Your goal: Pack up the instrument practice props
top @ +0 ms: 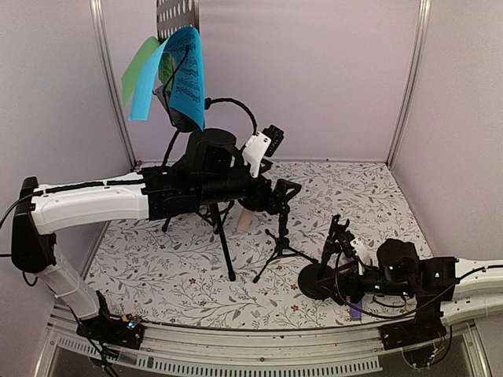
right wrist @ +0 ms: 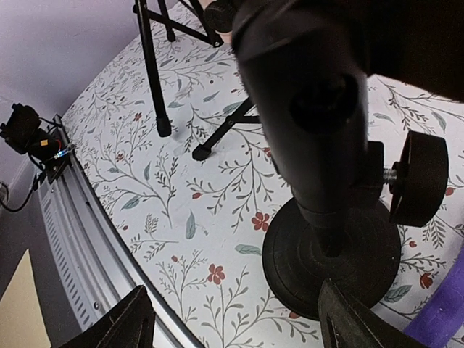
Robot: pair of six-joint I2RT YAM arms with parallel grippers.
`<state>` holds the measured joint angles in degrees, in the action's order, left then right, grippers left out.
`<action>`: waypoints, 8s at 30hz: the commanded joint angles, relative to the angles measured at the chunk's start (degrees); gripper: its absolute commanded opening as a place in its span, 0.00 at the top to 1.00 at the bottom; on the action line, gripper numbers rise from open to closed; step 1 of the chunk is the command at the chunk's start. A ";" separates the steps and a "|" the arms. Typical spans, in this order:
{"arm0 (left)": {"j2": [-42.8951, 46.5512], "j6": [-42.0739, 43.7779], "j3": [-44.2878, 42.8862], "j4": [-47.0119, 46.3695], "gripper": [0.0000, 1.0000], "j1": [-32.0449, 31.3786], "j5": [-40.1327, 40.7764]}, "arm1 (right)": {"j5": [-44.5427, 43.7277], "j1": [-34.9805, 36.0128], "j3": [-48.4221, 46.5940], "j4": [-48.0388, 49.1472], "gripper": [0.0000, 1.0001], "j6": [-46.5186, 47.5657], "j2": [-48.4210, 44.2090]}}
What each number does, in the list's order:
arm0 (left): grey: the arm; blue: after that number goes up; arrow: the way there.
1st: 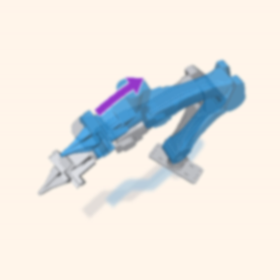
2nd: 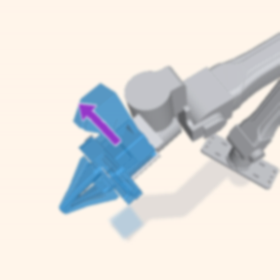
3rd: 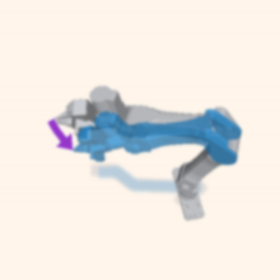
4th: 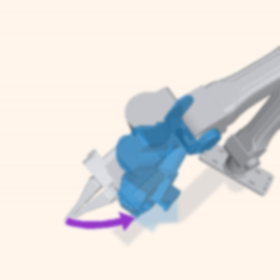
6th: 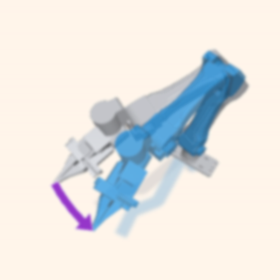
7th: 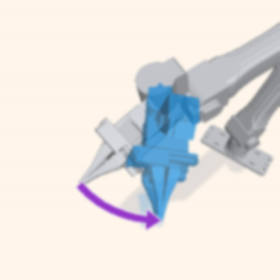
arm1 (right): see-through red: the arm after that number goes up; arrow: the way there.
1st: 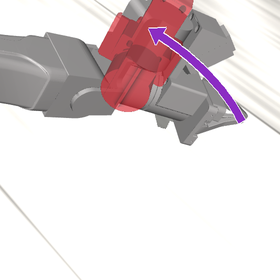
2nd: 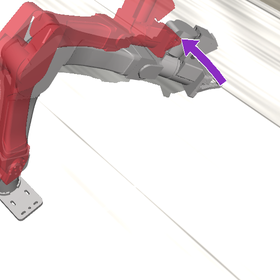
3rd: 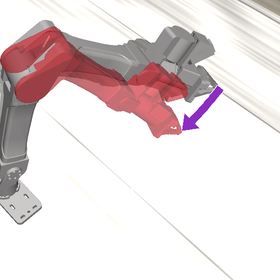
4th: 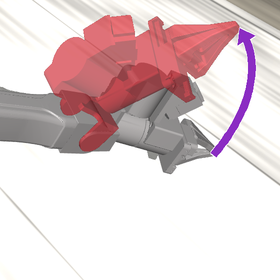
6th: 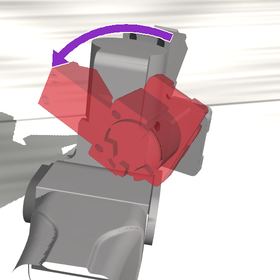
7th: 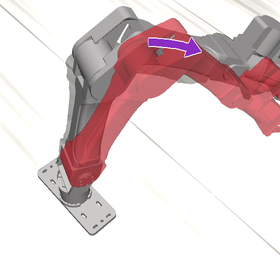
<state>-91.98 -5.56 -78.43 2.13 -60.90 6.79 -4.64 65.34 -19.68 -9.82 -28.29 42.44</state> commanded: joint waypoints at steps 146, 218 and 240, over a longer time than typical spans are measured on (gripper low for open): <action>-2.15 -3.24 8.82 -2.13 0.03 -7.65 12.93 | -13.89 -48.39 -28.04 34.15 0.49 7.64 57.06; -34.62 -40.36 -30.92 37.69 0.46 -15.32 52.12 | 7.59 -40.80 -31.66 -19.37 0.01 -4.35 8.59; -15.28 -16.78 0.33 0.65 0.84 -16.92 37.09 | 10.77 -40.84 -32.40 -20.97 0.01 7.87 7.00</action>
<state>-112.84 -29.85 -81.76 14.09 -76.64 49.10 5.04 24.34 -50.41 -29.39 -24.91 50.83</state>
